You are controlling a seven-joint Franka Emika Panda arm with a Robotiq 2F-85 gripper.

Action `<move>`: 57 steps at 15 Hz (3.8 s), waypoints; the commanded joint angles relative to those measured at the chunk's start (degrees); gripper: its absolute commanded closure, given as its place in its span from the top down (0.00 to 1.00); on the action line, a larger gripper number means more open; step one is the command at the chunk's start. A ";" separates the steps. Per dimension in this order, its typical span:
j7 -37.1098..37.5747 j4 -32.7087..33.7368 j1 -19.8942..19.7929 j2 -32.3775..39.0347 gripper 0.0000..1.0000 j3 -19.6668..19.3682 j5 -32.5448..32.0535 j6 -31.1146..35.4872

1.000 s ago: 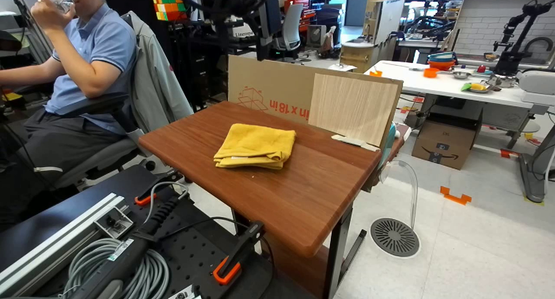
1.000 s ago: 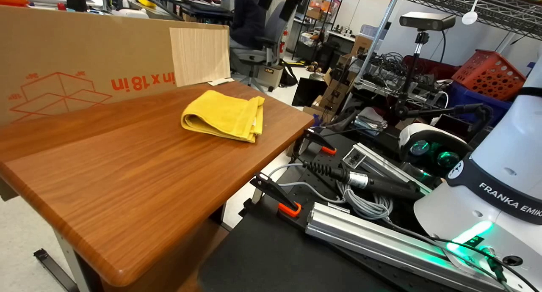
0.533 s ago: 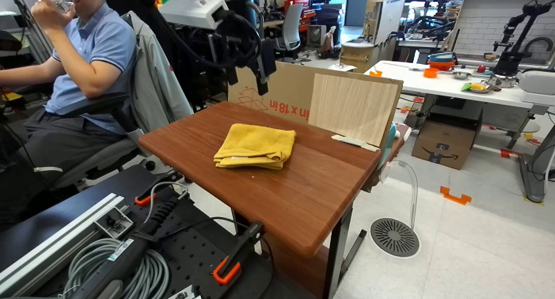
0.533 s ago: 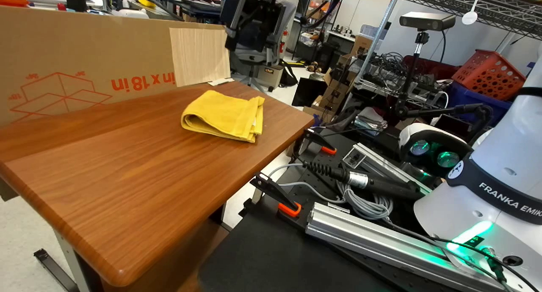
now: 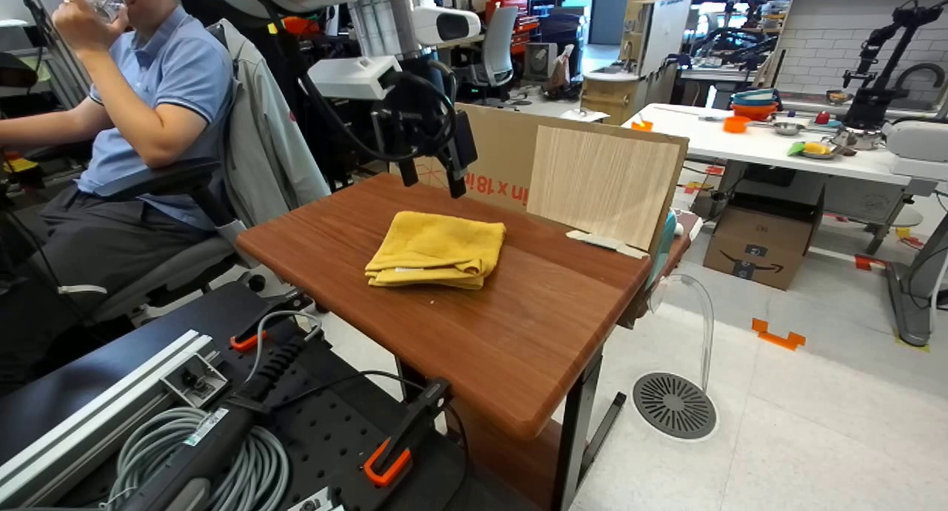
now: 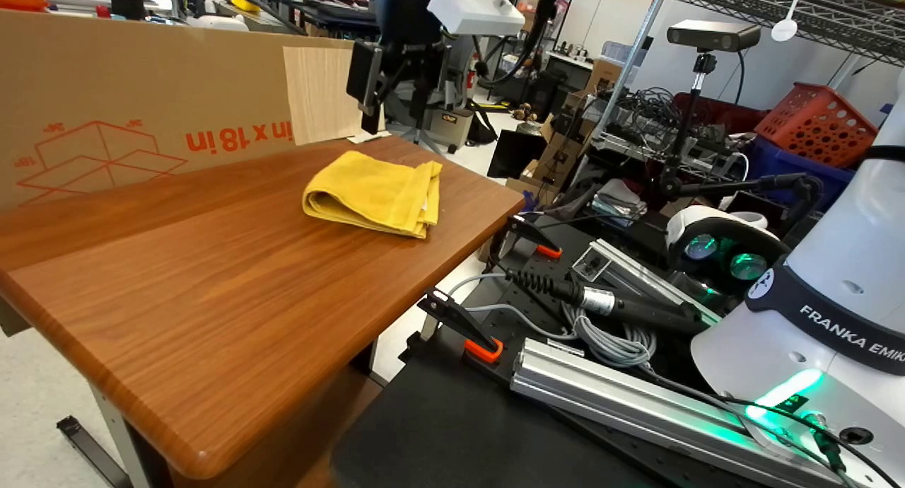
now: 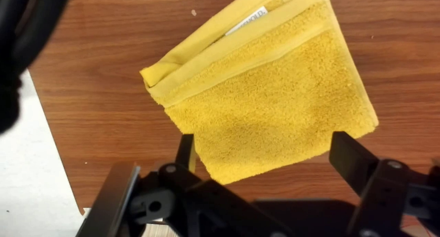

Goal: Use the towel to wipe the desk

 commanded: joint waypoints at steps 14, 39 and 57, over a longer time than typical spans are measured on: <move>2.87 5.11 3.11 13.23 1.00 -0.63 8.82 2.39; 9.99 10.85 5.41 15.09 1.00 -0.41 16.75 1.94; 11.53 18.67 -4.75 22.49 1.00 -4.86 27.38 -11.84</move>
